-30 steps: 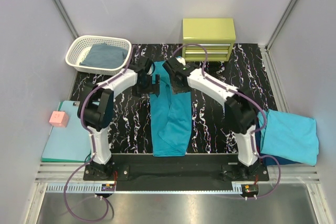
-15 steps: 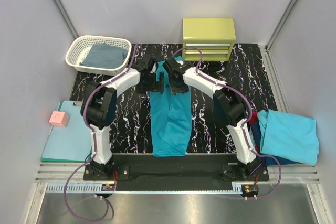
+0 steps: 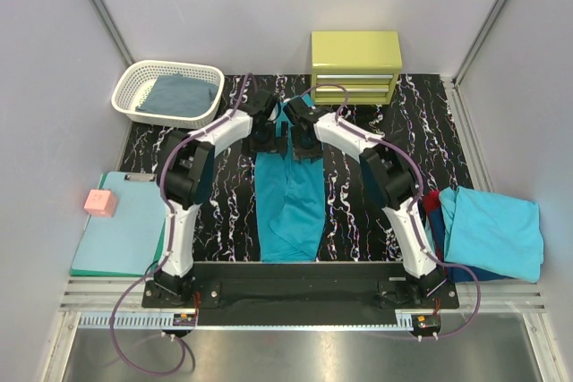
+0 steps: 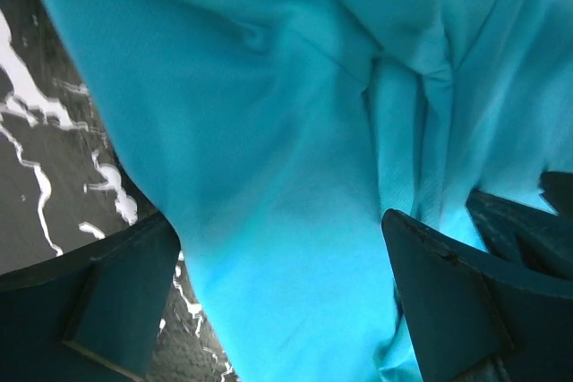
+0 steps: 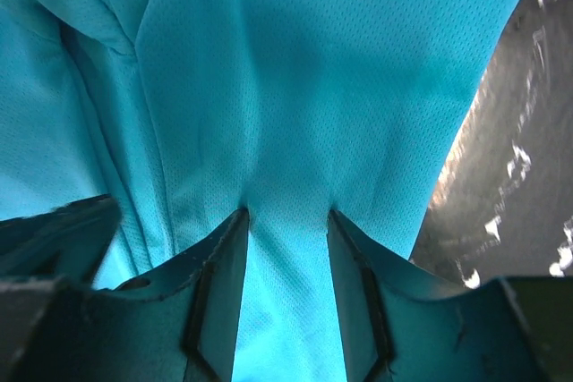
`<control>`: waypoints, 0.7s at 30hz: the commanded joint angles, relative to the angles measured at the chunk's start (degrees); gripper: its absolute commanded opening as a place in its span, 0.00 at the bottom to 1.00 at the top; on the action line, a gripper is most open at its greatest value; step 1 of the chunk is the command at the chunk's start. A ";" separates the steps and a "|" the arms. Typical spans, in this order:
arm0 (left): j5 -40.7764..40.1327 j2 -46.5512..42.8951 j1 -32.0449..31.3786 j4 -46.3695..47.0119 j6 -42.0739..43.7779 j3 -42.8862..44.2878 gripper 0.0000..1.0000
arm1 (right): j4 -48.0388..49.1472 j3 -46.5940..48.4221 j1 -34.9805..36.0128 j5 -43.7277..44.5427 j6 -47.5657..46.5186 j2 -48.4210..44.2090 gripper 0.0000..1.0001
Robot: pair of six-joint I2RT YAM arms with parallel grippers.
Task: Fold and stack the t-shirts
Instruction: Fold the tshirt
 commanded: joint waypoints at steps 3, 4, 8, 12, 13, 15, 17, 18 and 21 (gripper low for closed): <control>-1.82 6.92 0.93 -6.55 1.32 11.92 0.99 | -1.04 7.54 -1.89 -5.12 0.76 6.20 0.48; -1.99 7.54 1.02 -7.25 1.49 12.90 0.99 | -1.57 8.51 -2.06 -5.30 0.67 7.51 0.48; -2.26 10.61 2.07 -8.40 2.02 17.38 0.99 | -3.50 14.39 -2.68 -5.74 0.06 10.51 0.48; -1.99 9.92 3.74 -8.66 1.67 18.10 0.99 | -5.18 17.39 -2.94 -3.04 -1.44 10.87 0.45; -2.61 8.87 3.75 -7.88 1.67 17.49 0.99 | -4.74 15.48 -2.94 -1.97 -1.18 8.08 0.45; -2.52 3.78 3.75 -6.04 1.50 13.81 0.99 | 0.15 11.00 -2.94 -0.30 -0.48 3.16 0.45; -2.61 -2.17 3.75 -3.39 1.41 9.95 0.99 | 3.85 5.28 -2.94 -0.03 0.32 -5.02 0.48; -2.52 -3.87 3.75 -3.04 1.32 9.14 0.99 | 3.87 4.05 -2.86 -0.20 1.01 -7.48 0.48; -0.52 -8.71 3.48 -2.25 0.53 6.77 0.99 | 3.87 -0.96 -1.54 0.05 1.46 -16.54 0.49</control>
